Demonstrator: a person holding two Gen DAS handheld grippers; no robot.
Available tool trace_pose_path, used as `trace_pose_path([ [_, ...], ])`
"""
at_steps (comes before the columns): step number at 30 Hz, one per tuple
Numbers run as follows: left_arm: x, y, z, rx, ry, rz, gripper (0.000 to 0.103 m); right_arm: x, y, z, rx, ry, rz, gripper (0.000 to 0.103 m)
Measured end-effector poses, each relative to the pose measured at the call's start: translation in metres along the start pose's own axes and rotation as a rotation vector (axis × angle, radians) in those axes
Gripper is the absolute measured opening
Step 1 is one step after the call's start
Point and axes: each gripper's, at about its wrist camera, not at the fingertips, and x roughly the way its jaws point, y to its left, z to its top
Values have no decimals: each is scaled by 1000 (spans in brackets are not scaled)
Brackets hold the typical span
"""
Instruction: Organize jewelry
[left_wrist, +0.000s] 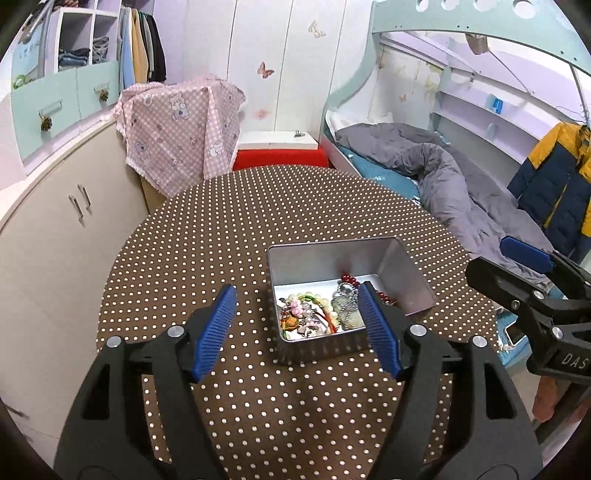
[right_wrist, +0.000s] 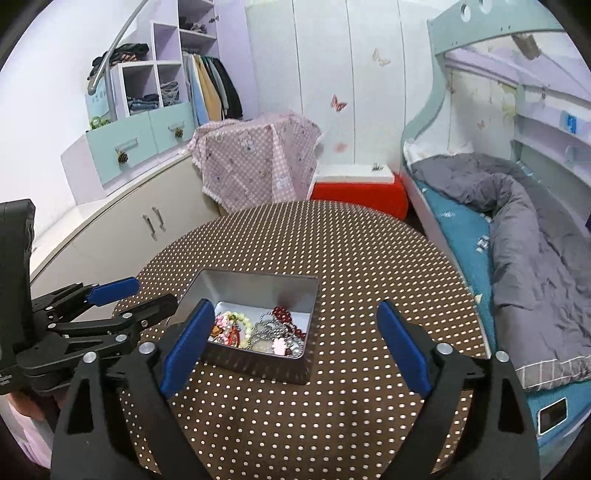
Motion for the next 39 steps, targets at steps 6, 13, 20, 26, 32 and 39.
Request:
trace_pose_path([
  [6, -36, -14, 7, 27, -87, 26, 78, -29, 3, 3, -10, -77, -40, 95],
  [13, -74, -27, 10, 50, -186, 44, 85, -54, 10, 4, -36, -142, -73, 95],
  [20, -95, -31, 15, 38, -241, 62, 88, -70, 16, 5, -54, -199, -82, 95],
  [26, -104, -31, 17, 27, -259, 74, 89, -79, 20, 4, -71, -237, -83, 95],
  [32, -111, -36, 19, 36, -280, 99, 89, -86, 20, 5, -82, -272, -89, 95],
  [39, -114, -41, 20, 40, -307, 126, 90, -88, 18, 3, -82, -290, -92, 95],
])
